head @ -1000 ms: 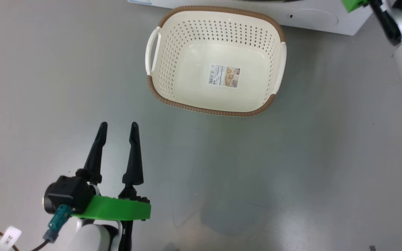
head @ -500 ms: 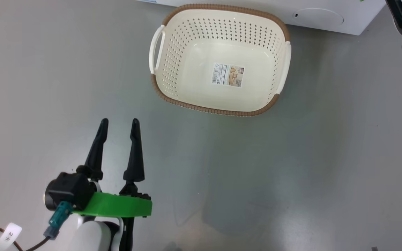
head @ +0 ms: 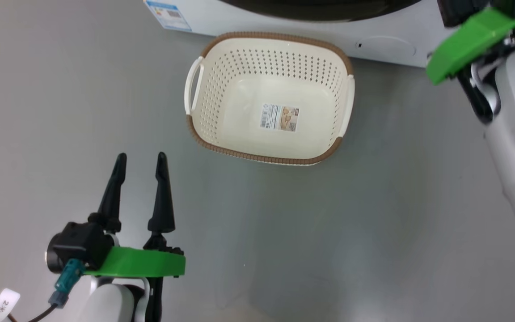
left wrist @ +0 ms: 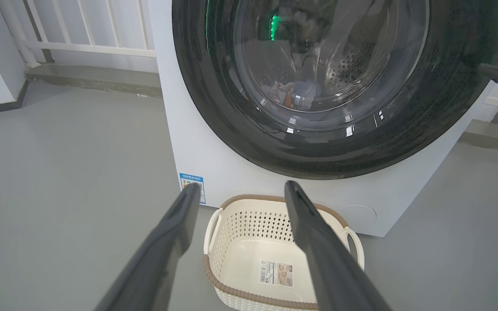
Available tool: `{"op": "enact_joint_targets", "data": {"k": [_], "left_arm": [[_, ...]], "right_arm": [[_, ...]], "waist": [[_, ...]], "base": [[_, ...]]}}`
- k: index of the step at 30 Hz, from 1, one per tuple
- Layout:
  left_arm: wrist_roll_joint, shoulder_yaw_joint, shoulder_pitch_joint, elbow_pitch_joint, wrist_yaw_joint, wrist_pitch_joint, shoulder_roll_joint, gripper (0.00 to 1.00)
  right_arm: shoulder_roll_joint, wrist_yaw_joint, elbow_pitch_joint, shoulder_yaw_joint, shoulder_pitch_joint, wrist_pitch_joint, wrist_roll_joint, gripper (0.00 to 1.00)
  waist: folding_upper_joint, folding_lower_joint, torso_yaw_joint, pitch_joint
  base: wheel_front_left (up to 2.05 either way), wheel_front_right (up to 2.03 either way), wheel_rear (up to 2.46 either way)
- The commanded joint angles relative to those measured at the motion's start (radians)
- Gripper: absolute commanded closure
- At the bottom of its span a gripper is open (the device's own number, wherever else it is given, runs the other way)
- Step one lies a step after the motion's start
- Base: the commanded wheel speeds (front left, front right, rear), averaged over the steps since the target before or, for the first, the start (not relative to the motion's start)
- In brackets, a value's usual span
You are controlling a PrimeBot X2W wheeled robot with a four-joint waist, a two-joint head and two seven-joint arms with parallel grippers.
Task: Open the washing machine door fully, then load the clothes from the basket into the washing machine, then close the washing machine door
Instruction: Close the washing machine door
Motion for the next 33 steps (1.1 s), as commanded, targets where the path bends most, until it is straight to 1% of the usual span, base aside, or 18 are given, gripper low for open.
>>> {"op": "enact_joint_targets", "data": {"k": [1,6,7,8,9,10,12,13,14,15,19,24,25,33], "left_arm": [[0.02,0.046,0.014,-0.014,0.0,-0.009,0.02,0.0],[0.038,0.071,0.031,-0.008,-0.017,-0.009,0.02,0.0],[0.038,0.071,0.031,-0.008,-0.017,-0.009,0.02,0.0],[0.043,0.075,0.034,-0.006,-0.021,-0.009,0.02,0.0],[0.048,0.079,0.038,-0.004,-0.024,-0.009,0.02,0.0],[0.053,0.082,0.042,-0.001,-0.027,-0.009,0.02,0.0],[0.059,0.089,0.051,0.005,-0.034,-0.009,0.02,0.0],[0.062,0.091,0.056,0.008,-0.036,-0.009,0.022,0.0],[0.065,0.094,0.061,0.011,-0.039,-0.009,0.023,0.0],[0.068,0.095,0.066,0.015,-0.04,-0.009,0.025,0.0],[0.079,0.095,0.088,0.025,-0.046,-0.009,0.04,0.0],[0.084,0.094,0.112,0.033,-0.044,-0.004,0.059,0.0],[0.083,0.095,0.123,0.032,-0.042,0.002,0.065,0.0],[0.075,0.097,0.176,0.013,-0.031,0.023,0.082,0.0]], "right_arm": [[0.006,-0.006,-0.074,-0.009,0.082,-0.01,0.022,1.0],[0.012,-0.006,-0.214,-0.059,0.265,-0.011,0.027,1.0],[0.012,-0.006,-0.214,-0.059,0.265,-0.011,0.027,1.0],[0.018,-0.006,-0.246,-0.073,0.301,-0.011,0.024,0.97],[0.025,-0.006,-0.277,-0.087,0.339,-0.011,0.021,0.89],[0.032,-0.006,-0.306,-0.099,0.377,-0.012,0.016,0.73],[0.051,-0.006,-0.358,-0.124,0.451,-0.012,0.008,0.51],[0.06,-0.006,-0.38,-0.137,0.485,-0.012,0.004,0.34],[0.07,-0.006,-0.4,-0.149,0.517,-0.012,0.0,0.14],[0.08,-0.006,-0.42,-0.16,0.547,-0.012,-0.005,0.0],[0.118,-0.006,-0.484,-0.201,0.645,0.003,-0.02,0.0],[0.156,-0.006,-0.55,-0.235,0.75,0.034,-0.037,0.0],[0.169,-0.006,-0.577,-0.252,0.792,0.046,-0.043,0.0],[0.207,-0.006,-0.705,-0.322,0.974,0.093,-0.066,0.0]], "waist": [[-0.0001,0.0,-0.026,-0.042],[-0.0001,0.0,-0.064,-0.095],[-0.0001,0.0,-0.064,-0.095],[-0.0001,0.0,-0.072,-0.105],[-0.0001,0.0,-0.081,-0.116],[-0.0001,0.0,-0.09,-0.127],[-0.0001,0.0,-0.109,-0.151],[-0.0001,0.0,-0.119,-0.163],[-0.0001,0.0,-0.128,-0.175],[-0.0001,0.0,-0.137,-0.186],[-0.0001,0.0,-0.17,-0.23],[-0.0001,0.0,-0.199,-0.279],[-0.0001,0.0,-0.21,-0.297],[-0.0001,0.0,-0.245,-0.356]], "base": [[0.0,0.0,0.0],[0.0,0.0,0.0],[0.0,0.0,0.0],[0.0,0.0,0.0],[0.0,0.0,0.0],[0.0,0.0,0.0],[0.0,0.0,0.0],[0.0,0.0,0.0],[0.0,0.0,0.0],[0.0,0.0,0.0],[0.0,0.0,0.0],[0.0,0.0,0.0],[0.0,0.0,0.0],[0.0,0.0,0.0]]}}
